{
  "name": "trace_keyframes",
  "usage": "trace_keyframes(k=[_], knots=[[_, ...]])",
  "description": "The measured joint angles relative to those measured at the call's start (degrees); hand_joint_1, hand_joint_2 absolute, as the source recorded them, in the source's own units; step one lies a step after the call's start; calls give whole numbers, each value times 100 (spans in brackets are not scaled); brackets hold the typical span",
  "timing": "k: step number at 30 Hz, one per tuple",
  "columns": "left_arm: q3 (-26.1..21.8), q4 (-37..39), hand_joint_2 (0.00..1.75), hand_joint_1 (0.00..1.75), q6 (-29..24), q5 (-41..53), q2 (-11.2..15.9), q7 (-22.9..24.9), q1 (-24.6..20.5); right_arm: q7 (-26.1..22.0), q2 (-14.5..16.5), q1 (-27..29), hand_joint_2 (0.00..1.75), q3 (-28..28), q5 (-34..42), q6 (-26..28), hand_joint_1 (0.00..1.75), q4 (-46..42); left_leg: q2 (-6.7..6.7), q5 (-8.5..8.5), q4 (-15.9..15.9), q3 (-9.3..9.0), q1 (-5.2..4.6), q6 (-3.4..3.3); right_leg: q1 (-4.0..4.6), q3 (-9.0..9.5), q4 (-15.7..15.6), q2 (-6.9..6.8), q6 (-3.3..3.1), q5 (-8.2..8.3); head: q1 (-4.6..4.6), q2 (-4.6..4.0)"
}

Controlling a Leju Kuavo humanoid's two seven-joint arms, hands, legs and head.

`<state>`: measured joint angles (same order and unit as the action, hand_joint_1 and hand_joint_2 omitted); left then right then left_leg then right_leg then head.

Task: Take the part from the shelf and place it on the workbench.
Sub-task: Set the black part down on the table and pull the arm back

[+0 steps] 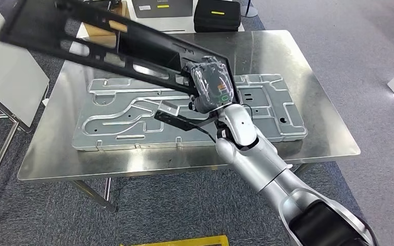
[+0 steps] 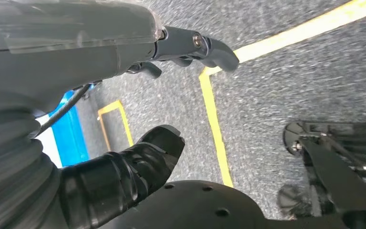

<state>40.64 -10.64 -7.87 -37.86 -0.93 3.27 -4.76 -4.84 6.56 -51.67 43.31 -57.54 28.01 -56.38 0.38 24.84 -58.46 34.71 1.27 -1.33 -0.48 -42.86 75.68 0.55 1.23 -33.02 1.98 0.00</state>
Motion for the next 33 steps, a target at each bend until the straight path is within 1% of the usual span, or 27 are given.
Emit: trace_keyframes(k=[1, 2, 3, 4, 5, 6, 8, 10, 11, 12, 13, 14, 15, 16, 17, 19, 20, 21, 22, 24, 26, 27, 28, 30, 31, 32, 33], knots=[[15, -1, 175, 0, 7, 16, 1, 21, -14, 83, 22, -20, 175, 72, -287, 37, 175, 177, -2, 1, -2, -4, 1, 2, -12, 0, -27, -5, 1, 90, 1, 0], [30, -3, 175, 0, 11, 31, 0, 40, -25, 164, 48, -52, 175, 142, -555, 69, 175, 355, -4, 4, -4, -9, 1, 6, -22, 116, -292, -14, -5, 273, 0, 0], [44, -8, 175, 0, 16, 44, -1, 57, -34, 248, 81, -97, 175, 213, -806, 103, 175, 540, -6, 8, -8, -14, 2, 13, -27, 307, -697, -28, -19, 490, 1, 0], [57, -14, 175, 0, 20, 55, -1, 70, -43, 341, 117, -151, 175, 287, -1043, 150, 175, 737, -7, 13, -12, -13, -6, 30, -19, 500, -1101, -46, -37, 642, -1, 0], [66, -18, 175, 0, 21, 64, 0, 78, -52, 436, 154, -209, 175, 362, -1251, 206, 175, 931, -7, 14, -15, -9, -13, 55, -5, 641, -1408, -57, -59, 742, -1, 0], [73, -21, 175, 0, 22, 72, 1, 80, -60, 522, 188, -262, 175, 440, -1423, 263, 175, 1124, -6, 14, -15, -5, -20, 86, 12, 715, -1579, -64, -79, 775, -3, 0], [81, -23, 175, 0, 22, 80, 2, 81, -72, 650, 237, -350, 175, 586, -1655, 336, 175, 1456, -2, 5, 6, -12, -20, 158, 41, 730, -1644, -55, -128, 772, -3, 0], [84, -28, 175, 0, 21, 84, 8, 81, -75, 725, 276, -418, 175, 723, -1832, 350, 175, 1734, -3, 71, -45, 2, -3, 218, 23, 763, -1699, -53, -203, 799, -3, 0], [85, -30, 175, 0, 21, 85, 11, 81, -75, 749, 303, -449, 175, 788, -1905, 346, 175, 1858, -5, 185, -210, 72, 1, 240, 9, 780, -1729, -52, -241, 817, -5, 0], [85, -32, 175, 0, 21, 86, 15, 80, -74, 766, 332, -473, 175, 852, -1964, 339, 175, 1984, -8, 350, -493, 199, 6, 258, 2, 794, -1750, -51, -271, 828, -7, 0], [86, -33, 175, 0, 22, 85, 17, 79, -72, 773, 357, -489, 175, 907, -2000, 326, 175, 2100, -10, 537, -879, 380, 5, 271, 11, 795, -1752, -49, -291, 828, -8, 0], [86, -33, 175, 0, 22, 84, 17, 77, -70, 777, 378, -495, 175, 956, -2026, 312, 175, 2208, -10, 689, -1267, 570, 6, 282, 22, 794, -1748, -47, -304, 824, -8, 0], [86, -33, 175, 0, 22, 81, 17, 76, -67, 782, 392, -495, 175, 1000, -2047, 299, 175, 2307, -11, 752, -1530, 706, 5, 287, 33, 795, -1741, -46, -311, 817, -8, 0], [86, -33, 175, 0, 23, 79, 17, 74, -64, 788, 403, -494, 175, 1035, -2065, 288, 175, 2394, -11, 709, -1598, 755, 5, 284, 43, 796, -1728, -42, -317, 808, -8, 0], [86, -33, 175, 0, 23, 76, 17, 72, -62, 794, 414, -494, 175, 1063, -2075, 280, 175, 2466, -11, 554, -1416, 681, 5, 272, 48, 797, -1712, -33, -316, 797, -8, 0], [86, -33, 175, 0, 25, 72, 24, 70, -57, 805, 439, -496, 175, 1089, -2079, 272, 175, 2567, -17, 175, -660, 332, 2, 224, 56, 798, -1675, -11, -300, 767, -8, 0], [85, -33, 175, 0, 25, 71, 28, 70, -54, 812, 450, -502, 175, 1094, -2080, 271, 175, 2605, -21, 56, -324, 173, -11, 198, 65, 790, -1654, 0, -284, 753, -7, 0], [85, -33, 175, 0, 25, 70, 32, 69, -56, 820, 460, -509, 175, 1097, -2079, 270, 175, 2636, -27, 8, -130, 81, -25, 175, 71, 781, -1642, 7, -261, 746, -7, 0], [85, -33, 175, 0, 26, 69, 34, 69, -58, 830, 470, -515, 175, 1102, -2077, 267, 175, 2668, -32, 15, -55, 45, -42, 156, 73, 774, -1638, 11, -235, 743, -6, 0], [84, -33, 175, 0, 34, 62, 34, 68, -58, 849, 485, -523, 175, 1114, -2069, 241, 175, 2726, -35, 1, -40, 40, -55, 124, 74, 777, -1650, 15, -178, 747, -6, 0], [84, -36, 175, 0, 51, 51, 31, 67, -53, 864, 492, -529, 175, 1121, -2051, 201, 175, 2767, -29, -22, 4, 20, -27, 76, 76, 773, -1629, 12, -127, 715, -5, 0], [84, -38, 175, 0, 64, 46, 29, 64, -51, 870, 494, -536, 175, 1123, -2033, 178, 175, 2786, -23, -36, 27, 9, -11, 48, 75, 735, -1539, 7, -101, 645, -3, 0], [84, -39, 175, 0, 76, 43, 28, 59, -50, 875, 494, -542, 175, 1124, -2006, 155, 175, 2807, -18, -45, 41, 3, -2, 27, 65, 646, -1339, 0, -74, 518, -2, 0], [84, -39, 175, 0, 98, 39, 28, 45, -47, 878, 493, -551, 175, 1124, -1917, 94, 175, 2869, -14, -48, 43, 2, -3, 0, 38, 310, -620, -10, -26, 164, 0, 0], [84, -39, 175, 0, 103, 38, 28, 36, -44, 876, 493, -549, 175, 1124, -1864, 63, 175, 2908, -14, -45, 39, 3, -3, -2, 24, 130, -254, -12, -8, 31, -1, 0], [84, -39, 175, 0, 107, 36, 28, 26, -38, 871, 492, -546, 175, 1124, -1809, 29, 175, 2949, -14, -41, 35, 3, -2, -3, 12, 9, -28, -14, 4, -11, 0, 0], [83, -39, 175, 0, 108, 34, 28, 12, -31, 867, 491, -544, 175, 1124, -1758, 2, 175, 2987, -14, -35, 27, 2, -2, -1, 1, -11, -19, -17, 9, 58, 0, 0]])
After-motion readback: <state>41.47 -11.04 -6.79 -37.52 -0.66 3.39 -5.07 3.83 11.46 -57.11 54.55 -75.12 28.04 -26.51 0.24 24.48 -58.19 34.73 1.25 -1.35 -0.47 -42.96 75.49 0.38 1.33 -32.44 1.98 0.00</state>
